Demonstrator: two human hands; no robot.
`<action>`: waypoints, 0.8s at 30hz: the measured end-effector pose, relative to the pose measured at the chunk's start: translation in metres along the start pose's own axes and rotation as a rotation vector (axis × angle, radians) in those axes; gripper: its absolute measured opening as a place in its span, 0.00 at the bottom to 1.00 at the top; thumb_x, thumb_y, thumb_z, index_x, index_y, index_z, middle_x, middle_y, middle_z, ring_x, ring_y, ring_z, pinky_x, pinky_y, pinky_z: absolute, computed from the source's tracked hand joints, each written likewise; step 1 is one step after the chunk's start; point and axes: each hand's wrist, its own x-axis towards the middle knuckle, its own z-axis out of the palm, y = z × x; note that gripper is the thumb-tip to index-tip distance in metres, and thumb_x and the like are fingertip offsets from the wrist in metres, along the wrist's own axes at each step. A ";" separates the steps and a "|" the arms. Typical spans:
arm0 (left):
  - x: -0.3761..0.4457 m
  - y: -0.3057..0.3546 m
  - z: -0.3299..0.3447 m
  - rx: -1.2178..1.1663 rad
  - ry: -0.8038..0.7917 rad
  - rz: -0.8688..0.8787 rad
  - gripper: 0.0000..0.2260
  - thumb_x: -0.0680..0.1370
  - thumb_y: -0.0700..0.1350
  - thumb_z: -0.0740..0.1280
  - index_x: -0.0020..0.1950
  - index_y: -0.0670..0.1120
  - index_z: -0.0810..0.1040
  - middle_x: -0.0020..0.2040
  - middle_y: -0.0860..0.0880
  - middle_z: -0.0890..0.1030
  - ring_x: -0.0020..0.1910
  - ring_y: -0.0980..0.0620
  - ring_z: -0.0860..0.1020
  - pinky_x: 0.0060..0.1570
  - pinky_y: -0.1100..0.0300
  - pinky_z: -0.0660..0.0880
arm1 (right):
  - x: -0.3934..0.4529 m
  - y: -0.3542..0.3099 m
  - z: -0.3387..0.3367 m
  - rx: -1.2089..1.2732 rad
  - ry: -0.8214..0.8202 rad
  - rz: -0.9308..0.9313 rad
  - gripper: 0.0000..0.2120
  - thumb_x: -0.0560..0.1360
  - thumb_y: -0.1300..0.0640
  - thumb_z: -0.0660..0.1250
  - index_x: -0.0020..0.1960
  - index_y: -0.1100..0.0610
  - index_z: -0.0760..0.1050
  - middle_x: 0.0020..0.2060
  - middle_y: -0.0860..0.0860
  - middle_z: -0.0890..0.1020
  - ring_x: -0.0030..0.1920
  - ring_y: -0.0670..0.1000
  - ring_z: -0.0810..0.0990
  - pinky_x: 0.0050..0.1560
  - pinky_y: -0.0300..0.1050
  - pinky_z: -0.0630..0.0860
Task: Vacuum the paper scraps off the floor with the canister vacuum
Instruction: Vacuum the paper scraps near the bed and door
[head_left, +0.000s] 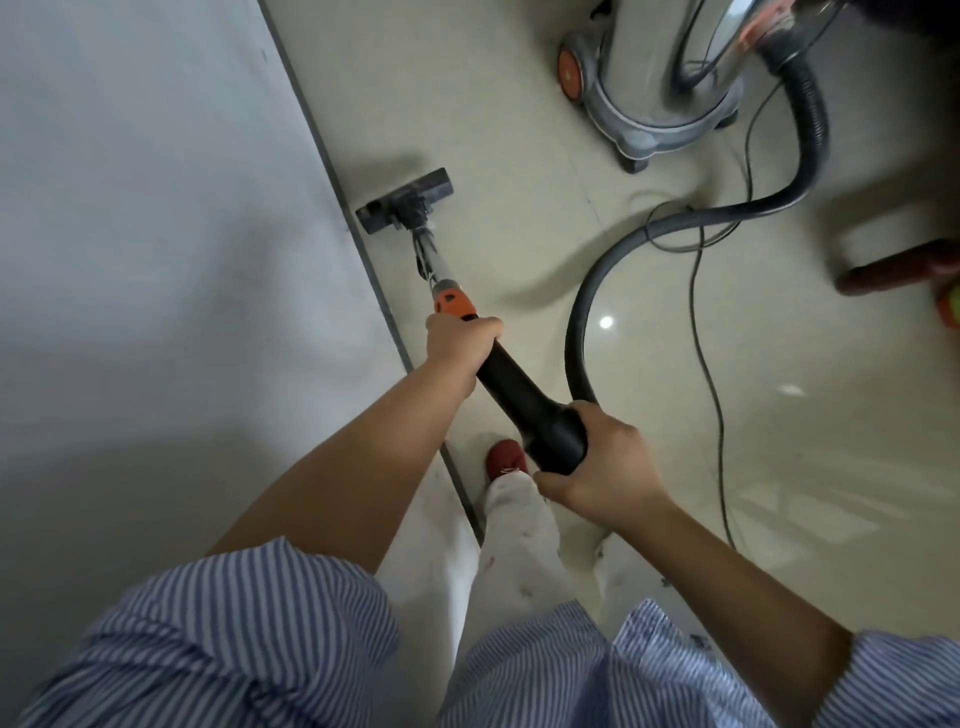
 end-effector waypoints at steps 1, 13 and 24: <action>0.002 0.004 -0.003 0.004 0.013 0.009 0.21 0.69 0.36 0.66 0.61 0.37 0.67 0.48 0.42 0.74 0.45 0.45 0.75 0.43 0.55 0.73 | 0.003 -0.003 0.001 0.003 -0.003 -0.004 0.23 0.65 0.52 0.74 0.57 0.53 0.70 0.42 0.46 0.74 0.42 0.48 0.74 0.43 0.37 0.72; 0.040 0.014 -0.015 -0.039 -0.002 -0.039 0.17 0.71 0.37 0.66 0.59 0.36 0.70 0.50 0.40 0.74 0.48 0.45 0.75 0.47 0.55 0.73 | 0.048 -0.016 0.007 -0.072 -0.063 -0.017 0.22 0.66 0.49 0.72 0.56 0.53 0.70 0.46 0.49 0.78 0.44 0.50 0.77 0.47 0.44 0.78; 0.016 -0.003 0.029 -0.018 -0.101 -0.061 0.18 0.72 0.37 0.66 0.61 0.38 0.67 0.51 0.41 0.74 0.49 0.47 0.75 0.49 0.56 0.74 | 0.020 0.022 -0.027 -0.124 -0.091 0.040 0.23 0.66 0.49 0.73 0.57 0.52 0.69 0.43 0.46 0.75 0.43 0.48 0.75 0.43 0.38 0.73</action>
